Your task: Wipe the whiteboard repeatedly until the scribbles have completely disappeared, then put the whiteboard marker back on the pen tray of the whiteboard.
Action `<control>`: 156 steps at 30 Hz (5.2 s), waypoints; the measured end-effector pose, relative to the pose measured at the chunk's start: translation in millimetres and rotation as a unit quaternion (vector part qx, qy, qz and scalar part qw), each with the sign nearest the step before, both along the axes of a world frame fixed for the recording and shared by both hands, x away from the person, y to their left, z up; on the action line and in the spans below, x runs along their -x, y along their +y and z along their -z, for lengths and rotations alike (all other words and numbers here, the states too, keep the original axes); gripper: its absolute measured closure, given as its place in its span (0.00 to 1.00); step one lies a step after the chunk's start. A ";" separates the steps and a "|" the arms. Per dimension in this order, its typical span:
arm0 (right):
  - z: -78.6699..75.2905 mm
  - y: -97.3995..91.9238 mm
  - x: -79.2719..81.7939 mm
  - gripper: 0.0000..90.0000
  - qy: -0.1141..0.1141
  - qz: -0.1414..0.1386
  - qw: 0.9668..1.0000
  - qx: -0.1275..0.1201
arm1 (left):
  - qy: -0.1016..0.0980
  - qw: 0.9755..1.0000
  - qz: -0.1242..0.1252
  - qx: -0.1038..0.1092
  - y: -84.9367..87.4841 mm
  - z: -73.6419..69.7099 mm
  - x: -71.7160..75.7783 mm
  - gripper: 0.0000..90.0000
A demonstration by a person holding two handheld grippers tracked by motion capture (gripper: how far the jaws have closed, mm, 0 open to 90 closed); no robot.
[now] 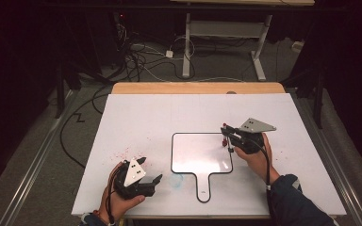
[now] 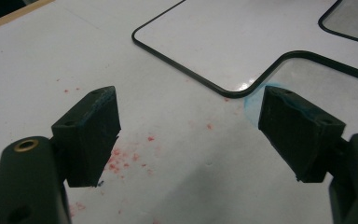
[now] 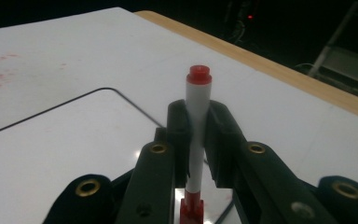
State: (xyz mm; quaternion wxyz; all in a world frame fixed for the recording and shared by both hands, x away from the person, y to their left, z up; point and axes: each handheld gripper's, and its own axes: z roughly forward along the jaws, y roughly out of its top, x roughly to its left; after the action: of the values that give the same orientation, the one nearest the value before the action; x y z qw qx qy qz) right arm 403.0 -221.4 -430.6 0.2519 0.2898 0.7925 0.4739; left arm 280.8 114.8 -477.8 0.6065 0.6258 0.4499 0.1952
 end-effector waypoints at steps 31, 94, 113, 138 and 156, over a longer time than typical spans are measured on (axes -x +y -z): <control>7.1 20.1 -17.6 0.90 0.002 -0.013 0.999 -0.034 | 0.003 1.000 0.005 -0.004 -2.9 1.8 -0.6 0.22; -42.7 -42.8 61.0 0.90 0.071 -0.013 0.994 -0.085 | 0.002 0.999 0.008 -0.033 -3.6 8.2 -2.7 0.22; -3.2 -39.8 24.4 0.90 0.191 0.045 0.978 -0.066 | 0.001 0.999 0.010 -0.042 -5.8 9.1 -2.3 0.22; 37.6 -19.0 -19.4 0.77 0.172 0.108 0.979 0.022 | 0.013 0.998 0.022 -0.054 -10.0 13.2 -3.1 0.22; -14.6 -54.9 25.6 0.47 0.007 0.018 1.000 0.018 | 0.010 0.998 0.006 -0.055 -8.1 12.9 -6.6 0.21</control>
State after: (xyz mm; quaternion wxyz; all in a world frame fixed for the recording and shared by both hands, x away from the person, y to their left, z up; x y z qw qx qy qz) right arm 377.4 -276.3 -416.0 0.2603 0.3028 0.7971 0.4529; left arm 287.4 106.7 -490.7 0.5679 0.6627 0.4410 0.2093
